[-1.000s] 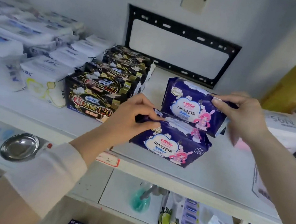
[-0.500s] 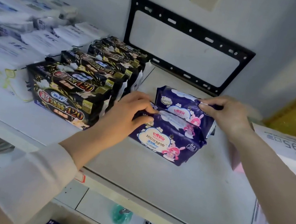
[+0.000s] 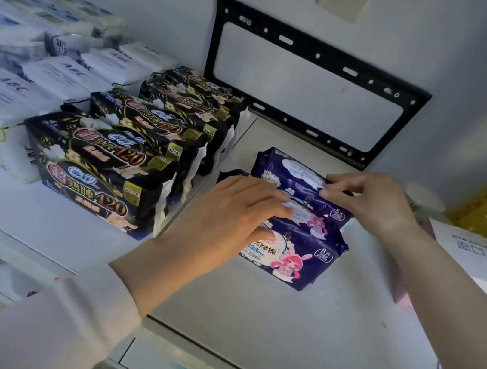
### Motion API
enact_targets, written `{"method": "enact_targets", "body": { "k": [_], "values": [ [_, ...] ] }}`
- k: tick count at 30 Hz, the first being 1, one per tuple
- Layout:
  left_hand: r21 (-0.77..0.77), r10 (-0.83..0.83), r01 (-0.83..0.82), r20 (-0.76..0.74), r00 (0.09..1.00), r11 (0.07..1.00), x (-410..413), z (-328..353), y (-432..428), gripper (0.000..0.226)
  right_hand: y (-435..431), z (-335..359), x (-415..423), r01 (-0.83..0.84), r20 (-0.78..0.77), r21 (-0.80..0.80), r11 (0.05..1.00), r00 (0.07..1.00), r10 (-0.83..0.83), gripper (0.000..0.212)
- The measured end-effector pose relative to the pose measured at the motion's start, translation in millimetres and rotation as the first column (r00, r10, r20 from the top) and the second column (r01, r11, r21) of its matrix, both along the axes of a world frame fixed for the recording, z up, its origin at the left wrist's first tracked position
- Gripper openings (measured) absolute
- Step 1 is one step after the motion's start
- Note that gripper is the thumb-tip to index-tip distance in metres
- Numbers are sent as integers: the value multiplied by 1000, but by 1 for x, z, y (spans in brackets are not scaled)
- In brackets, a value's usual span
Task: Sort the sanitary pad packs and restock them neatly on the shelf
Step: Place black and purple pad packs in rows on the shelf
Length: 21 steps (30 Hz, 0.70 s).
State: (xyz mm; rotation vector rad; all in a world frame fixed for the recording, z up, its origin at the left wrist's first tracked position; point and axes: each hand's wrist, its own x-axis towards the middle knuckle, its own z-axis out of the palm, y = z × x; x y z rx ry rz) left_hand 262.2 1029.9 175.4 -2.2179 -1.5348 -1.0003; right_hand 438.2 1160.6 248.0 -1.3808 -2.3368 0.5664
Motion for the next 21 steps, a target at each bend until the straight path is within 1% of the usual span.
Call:
{"method": "enact_targets", "body": {
  "k": [3,9,13,16,21],
  "values": [
    [-9,17,-17,10,1000,1000,-1,1,13,38,8,-2,-7,36,-27,38,999,999,-35,14],
    [-18,75,-74,39,996,997,-4,3,43,42,29,-4,-28,90,-118,51,995,989,-83,9],
    [-8,100,-100,42,994,995,-10,4,55,42,39,-7,-41,78,-166,66,995,984,-66,8],
    [-1,104,-104,33,994,995,-15,4,60,44,44,-8,-49,57,-164,75,996,986,-44,11],
    [0,116,-116,24,993,993,-19,4,62,45,48,-8,-51,-17,-113,71,997,993,25,17]
  ]
}}
